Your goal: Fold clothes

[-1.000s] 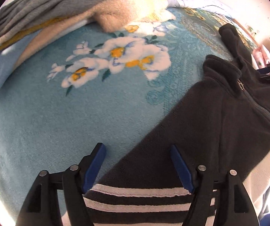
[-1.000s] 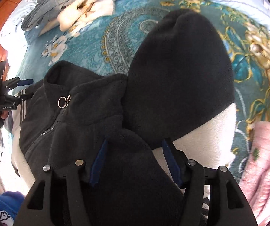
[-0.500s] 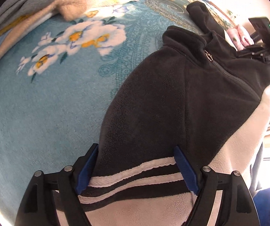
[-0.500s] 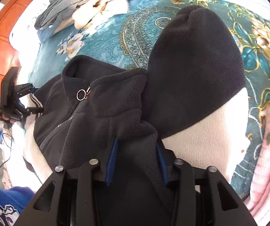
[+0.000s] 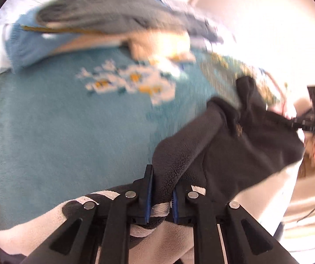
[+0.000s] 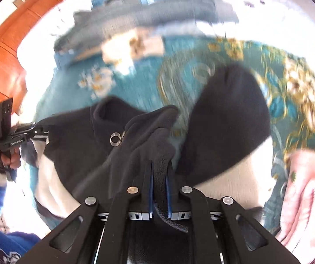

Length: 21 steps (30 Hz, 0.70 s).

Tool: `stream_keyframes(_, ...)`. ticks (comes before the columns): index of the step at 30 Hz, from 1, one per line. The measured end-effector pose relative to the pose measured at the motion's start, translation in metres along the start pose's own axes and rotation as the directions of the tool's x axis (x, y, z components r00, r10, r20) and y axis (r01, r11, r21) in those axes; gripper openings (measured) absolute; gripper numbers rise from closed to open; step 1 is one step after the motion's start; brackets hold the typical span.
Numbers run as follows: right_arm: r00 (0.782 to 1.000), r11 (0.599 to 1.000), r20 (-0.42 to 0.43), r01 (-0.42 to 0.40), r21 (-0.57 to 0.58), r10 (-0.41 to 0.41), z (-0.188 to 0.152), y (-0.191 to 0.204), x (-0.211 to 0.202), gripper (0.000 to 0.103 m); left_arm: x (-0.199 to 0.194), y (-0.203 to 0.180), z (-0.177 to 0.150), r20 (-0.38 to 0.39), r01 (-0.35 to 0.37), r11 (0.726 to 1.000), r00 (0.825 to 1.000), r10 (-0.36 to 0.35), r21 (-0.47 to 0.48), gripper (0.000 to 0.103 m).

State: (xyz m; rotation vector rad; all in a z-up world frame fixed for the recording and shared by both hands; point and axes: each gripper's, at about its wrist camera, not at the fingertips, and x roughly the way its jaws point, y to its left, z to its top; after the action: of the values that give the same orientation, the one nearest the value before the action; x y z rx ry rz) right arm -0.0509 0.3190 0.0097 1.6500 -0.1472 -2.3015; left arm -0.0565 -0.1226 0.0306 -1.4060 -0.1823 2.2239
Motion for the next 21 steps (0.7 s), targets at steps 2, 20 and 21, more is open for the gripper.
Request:
stream_keyframes(2, 0.998, 1.0, 0.058, -0.007, -0.008, 0.007, 0.015, 0.006, -0.011, 0.009, -0.021, -0.001, 0.009, 0.087, -0.015, 1.0, 0.996, 0.016, -0.016, 0.015)
stream_keyframes(20, 0.964, 0.989, 0.262, 0.01, 0.147, -0.049, 0.134, 0.021, 0.062, 0.009, 0.053, 0.07, 0.114, 0.153, -0.36, 0.913, 0.908, 0.39, -0.191, 0.015)
stream_keyframes(21, 0.967, 0.988, 0.25, 0.013, 0.151, -0.051, 0.134, 0.021, 0.069, 0.009, 0.058, 0.074, 0.114, 0.138, -0.353, 0.912, 0.912, 0.385, -0.21, 0.015)
